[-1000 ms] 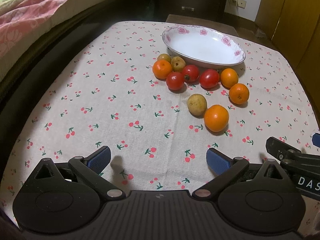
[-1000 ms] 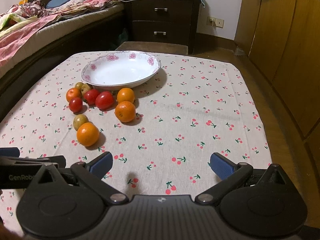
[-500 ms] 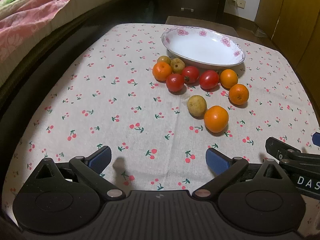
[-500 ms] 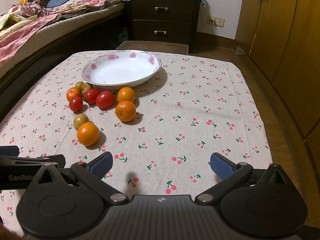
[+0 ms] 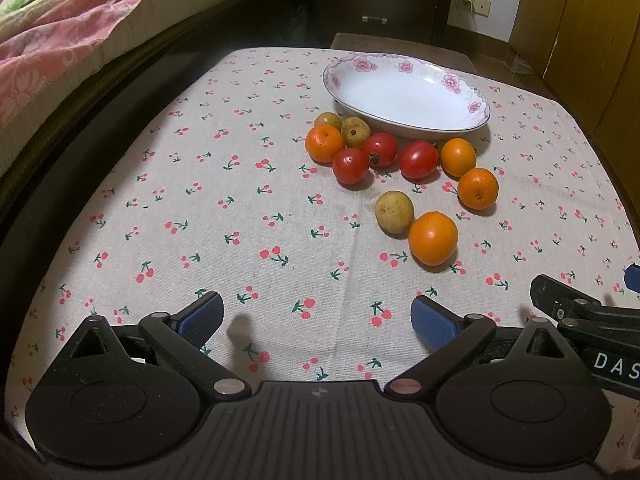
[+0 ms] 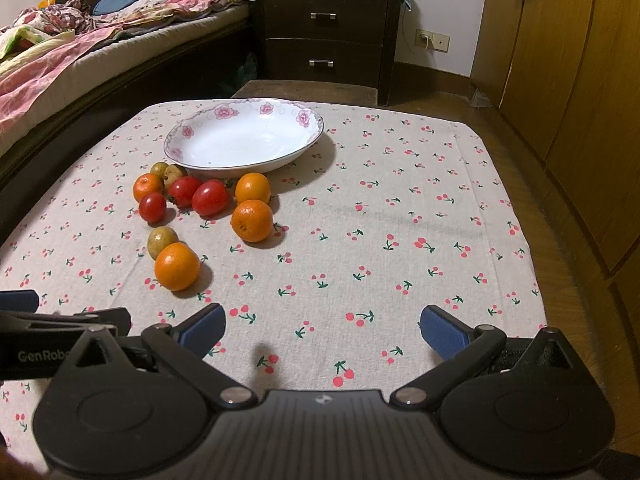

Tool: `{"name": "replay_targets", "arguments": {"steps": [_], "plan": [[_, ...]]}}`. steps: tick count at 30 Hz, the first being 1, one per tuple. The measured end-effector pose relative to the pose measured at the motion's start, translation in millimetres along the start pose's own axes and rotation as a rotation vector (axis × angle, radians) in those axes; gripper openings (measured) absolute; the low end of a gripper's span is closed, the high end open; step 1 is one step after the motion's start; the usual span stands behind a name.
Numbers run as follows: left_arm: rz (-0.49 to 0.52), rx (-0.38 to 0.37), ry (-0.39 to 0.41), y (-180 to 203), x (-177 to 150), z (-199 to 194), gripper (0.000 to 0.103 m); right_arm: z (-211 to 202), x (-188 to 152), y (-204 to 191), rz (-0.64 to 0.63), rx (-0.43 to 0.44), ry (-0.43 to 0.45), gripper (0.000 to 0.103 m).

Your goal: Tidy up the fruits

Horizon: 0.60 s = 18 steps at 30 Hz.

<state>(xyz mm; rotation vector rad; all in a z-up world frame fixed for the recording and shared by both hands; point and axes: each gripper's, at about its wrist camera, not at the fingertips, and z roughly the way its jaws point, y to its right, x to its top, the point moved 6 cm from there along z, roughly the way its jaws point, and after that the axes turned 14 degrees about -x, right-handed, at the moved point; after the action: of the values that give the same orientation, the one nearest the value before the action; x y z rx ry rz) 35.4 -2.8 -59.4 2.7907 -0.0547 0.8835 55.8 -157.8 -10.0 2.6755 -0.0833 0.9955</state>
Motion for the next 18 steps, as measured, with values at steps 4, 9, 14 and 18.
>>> {"name": "replay_targets", "arguments": {"steps": [4, 9, 14, 18], "plan": [[0.0, 0.001, -0.001, 0, 0, 0, 0.101, 0, -1, 0, -0.001, 0.002, -0.004, 0.097], [-0.003, 0.0, -0.003, 0, 0, 0, 0.101, 1, 0, 0, 0.0, 0.004, -0.006, 0.097], [-0.005, -0.008, 0.016, -2, 6, -2, 0.102, 1, 5, -1, -0.003, 0.018, -0.001, 0.097], [0.007, -0.009, 0.022, -1, 12, 0, 0.102, 2, 15, -1, -0.008, 0.032, 0.013, 0.097]]}}
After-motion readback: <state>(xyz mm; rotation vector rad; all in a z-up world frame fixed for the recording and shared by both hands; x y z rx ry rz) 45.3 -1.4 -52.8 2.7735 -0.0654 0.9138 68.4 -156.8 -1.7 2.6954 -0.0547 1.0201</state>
